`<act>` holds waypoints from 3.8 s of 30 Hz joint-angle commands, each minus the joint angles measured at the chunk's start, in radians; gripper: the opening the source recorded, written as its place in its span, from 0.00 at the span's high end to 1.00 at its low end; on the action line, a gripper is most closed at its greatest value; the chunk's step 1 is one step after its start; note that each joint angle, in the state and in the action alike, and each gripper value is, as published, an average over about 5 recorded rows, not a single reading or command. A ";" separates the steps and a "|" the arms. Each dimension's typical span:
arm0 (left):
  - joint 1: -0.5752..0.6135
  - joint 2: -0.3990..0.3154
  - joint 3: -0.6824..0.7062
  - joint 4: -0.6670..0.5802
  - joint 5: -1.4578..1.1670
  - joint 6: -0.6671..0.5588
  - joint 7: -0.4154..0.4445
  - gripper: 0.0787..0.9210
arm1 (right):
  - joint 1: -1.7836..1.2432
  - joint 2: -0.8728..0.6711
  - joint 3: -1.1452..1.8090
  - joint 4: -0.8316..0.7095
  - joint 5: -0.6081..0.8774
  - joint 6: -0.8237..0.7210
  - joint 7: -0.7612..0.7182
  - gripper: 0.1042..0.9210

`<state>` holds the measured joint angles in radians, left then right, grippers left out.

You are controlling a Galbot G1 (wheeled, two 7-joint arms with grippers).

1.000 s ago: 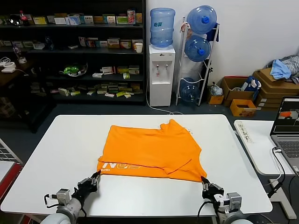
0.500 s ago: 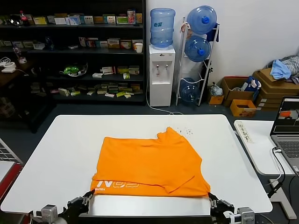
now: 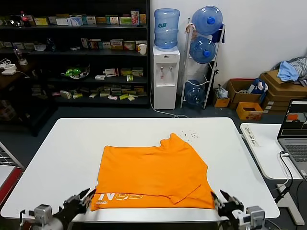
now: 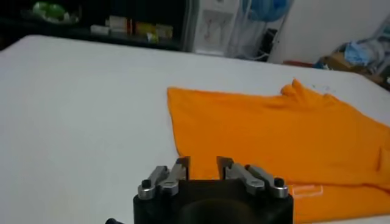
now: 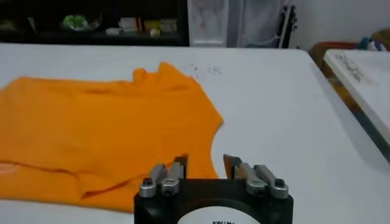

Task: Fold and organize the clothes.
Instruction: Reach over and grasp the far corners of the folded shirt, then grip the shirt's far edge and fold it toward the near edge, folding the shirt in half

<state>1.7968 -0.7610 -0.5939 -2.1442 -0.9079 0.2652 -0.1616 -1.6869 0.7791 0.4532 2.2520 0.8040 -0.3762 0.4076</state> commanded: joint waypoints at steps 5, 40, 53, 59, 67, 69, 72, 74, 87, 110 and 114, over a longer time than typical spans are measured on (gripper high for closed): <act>-0.794 -0.073 0.260 0.485 0.091 -0.137 0.091 0.37 | 0.939 0.155 -0.399 -0.496 0.027 0.035 -0.016 0.23; -0.994 -0.204 0.505 0.832 0.022 0.008 0.116 0.13 | 1.201 0.524 -0.569 -1.130 0.001 -0.130 -0.121 0.12; -0.978 -0.196 0.516 0.790 0.025 0.030 0.109 0.53 | 1.192 0.516 -0.564 -1.130 0.017 -0.134 -0.116 0.45; -0.978 -0.201 0.517 0.788 0.037 0.006 0.106 0.74 | 1.188 0.509 -0.563 -1.112 0.017 -0.116 -0.115 0.67; -0.951 -0.203 0.492 0.759 0.076 -0.094 0.119 0.97 | 1.167 0.491 -0.558 -1.061 -0.001 -0.028 -0.123 0.93; -0.930 -0.198 0.476 0.729 0.081 -0.111 0.120 0.98 | 1.152 0.475 -0.555 -1.021 0.004 -0.009 -0.120 0.97; -0.877 -0.184 0.448 0.661 0.095 -0.122 0.119 0.98 | 1.112 0.434 -0.551 -0.920 0.022 -0.006 -0.101 0.97; -0.829 -0.172 0.428 0.610 0.108 -0.125 0.118 0.98 | 1.071 0.397 -0.544 -0.832 0.039 -0.014 -0.075 0.97; -0.500 -0.090 0.270 0.248 0.116 -0.109 0.096 0.98 | 0.597 0.060 -0.409 -0.201 0.158 -0.083 0.090 0.97; -0.188 -0.108 0.123 0.147 0.194 -0.085 0.103 0.77 | 0.186 -0.034 -0.101 0.074 0.154 -0.114 0.097 0.70; -0.149 -0.129 0.106 0.143 0.237 -0.080 0.100 0.64 | 0.153 -0.031 -0.042 0.086 0.167 -0.104 0.088 0.57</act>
<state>1.5177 -0.8638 -0.4424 -1.9618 -0.7359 0.1774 -0.0626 -1.4081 0.7787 0.2879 2.2532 0.9565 -0.4829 0.4942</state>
